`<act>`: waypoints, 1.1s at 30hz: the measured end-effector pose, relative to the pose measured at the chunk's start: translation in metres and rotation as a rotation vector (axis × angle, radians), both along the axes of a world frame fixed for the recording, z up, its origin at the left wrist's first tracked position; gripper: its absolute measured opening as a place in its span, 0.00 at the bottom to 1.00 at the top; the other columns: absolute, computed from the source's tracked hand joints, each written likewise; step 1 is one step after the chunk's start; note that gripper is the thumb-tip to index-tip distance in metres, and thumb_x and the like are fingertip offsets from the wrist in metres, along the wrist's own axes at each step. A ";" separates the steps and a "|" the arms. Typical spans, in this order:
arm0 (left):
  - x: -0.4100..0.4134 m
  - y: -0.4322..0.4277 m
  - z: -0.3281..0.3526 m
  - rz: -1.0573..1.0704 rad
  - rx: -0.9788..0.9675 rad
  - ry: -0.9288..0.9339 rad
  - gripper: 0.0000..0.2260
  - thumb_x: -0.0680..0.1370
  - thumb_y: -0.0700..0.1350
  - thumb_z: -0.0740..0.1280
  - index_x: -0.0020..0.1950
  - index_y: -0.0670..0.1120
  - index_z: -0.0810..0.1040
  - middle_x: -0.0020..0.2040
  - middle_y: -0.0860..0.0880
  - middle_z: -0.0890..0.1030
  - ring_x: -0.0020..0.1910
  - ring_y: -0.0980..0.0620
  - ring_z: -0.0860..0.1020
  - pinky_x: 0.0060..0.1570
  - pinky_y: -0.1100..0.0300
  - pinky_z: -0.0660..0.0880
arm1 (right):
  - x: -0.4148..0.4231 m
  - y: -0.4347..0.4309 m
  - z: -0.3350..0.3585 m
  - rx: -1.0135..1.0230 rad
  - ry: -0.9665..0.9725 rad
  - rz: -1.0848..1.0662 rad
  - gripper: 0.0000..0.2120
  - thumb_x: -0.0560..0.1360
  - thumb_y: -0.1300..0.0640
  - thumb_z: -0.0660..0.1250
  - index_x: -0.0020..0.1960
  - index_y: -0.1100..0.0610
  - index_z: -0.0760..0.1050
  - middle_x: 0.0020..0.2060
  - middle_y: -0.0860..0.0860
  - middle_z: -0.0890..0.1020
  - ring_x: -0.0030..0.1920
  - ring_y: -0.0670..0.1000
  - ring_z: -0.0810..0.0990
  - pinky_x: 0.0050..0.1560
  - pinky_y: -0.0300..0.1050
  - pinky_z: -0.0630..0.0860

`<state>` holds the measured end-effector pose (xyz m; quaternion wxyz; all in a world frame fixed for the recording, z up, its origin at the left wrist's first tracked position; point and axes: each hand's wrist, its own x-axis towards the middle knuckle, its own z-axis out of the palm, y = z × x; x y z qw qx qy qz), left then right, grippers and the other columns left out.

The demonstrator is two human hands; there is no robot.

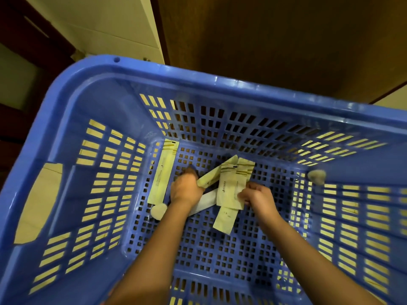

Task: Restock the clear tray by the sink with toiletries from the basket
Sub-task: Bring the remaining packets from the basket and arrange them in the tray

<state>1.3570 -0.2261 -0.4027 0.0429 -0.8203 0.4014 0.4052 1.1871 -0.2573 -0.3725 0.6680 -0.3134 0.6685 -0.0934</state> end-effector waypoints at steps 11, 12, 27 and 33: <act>-0.027 0.025 0.078 0.356 -0.101 0.572 0.07 0.79 0.40 0.62 0.45 0.53 0.72 0.51 0.46 0.80 0.51 0.45 0.78 0.48 0.51 0.76 | 0.001 0.014 0.039 -0.004 -0.076 -0.145 0.14 0.75 0.68 0.63 0.33 0.58 0.65 0.25 0.51 0.69 0.28 0.50 0.68 0.33 0.42 0.65; -0.031 0.029 0.092 0.407 -0.095 0.633 0.08 0.79 0.40 0.62 0.46 0.54 0.71 0.52 0.47 0.79 0.52 0.47 0.78 0.50 0.51 0.77 | -0.001 0.015 0.049 0.003 -0.071 -0.163 0.13 0.74 0.68 0.63 0.34 0.58 0.65 0.29 0.54 0.69 0.32 0.52 0.68 0.36 0.45 0.66; -0.114 0.076 0.295 0.235 -0.103 0.939 0.15 0.76 0.34 0.65 0.57 0.52 0.72 0.49 0.57 0.80 0.42 0.66 0.79 0.37 0.72 0.75 | -0.077 0.086 0.256 -0.248 -0.157 -0.311 0.13 0.72 0.72 0.63 0.32 0.59 0.71 0.30 0.55 0.76 0.33 0.51 0.73 0.32 0.39 0.70; -0.176 0.086 0.345 0.120 -0.160 0.947 0.17 0.74 0.38 0.69 0.59 0.52 0.70 0.53 0.55 0.80 0.50 0.60 0.79 0.41 0.67 0.77 | -0.145 0.109 0.312 -0.348 -0.207 -0.426 0.12 0.74 0.70 0.63 0.33 0.60 0.72 0.25 0.49 0.77 0.27 0.46 0.75 0.27 0.34 0.71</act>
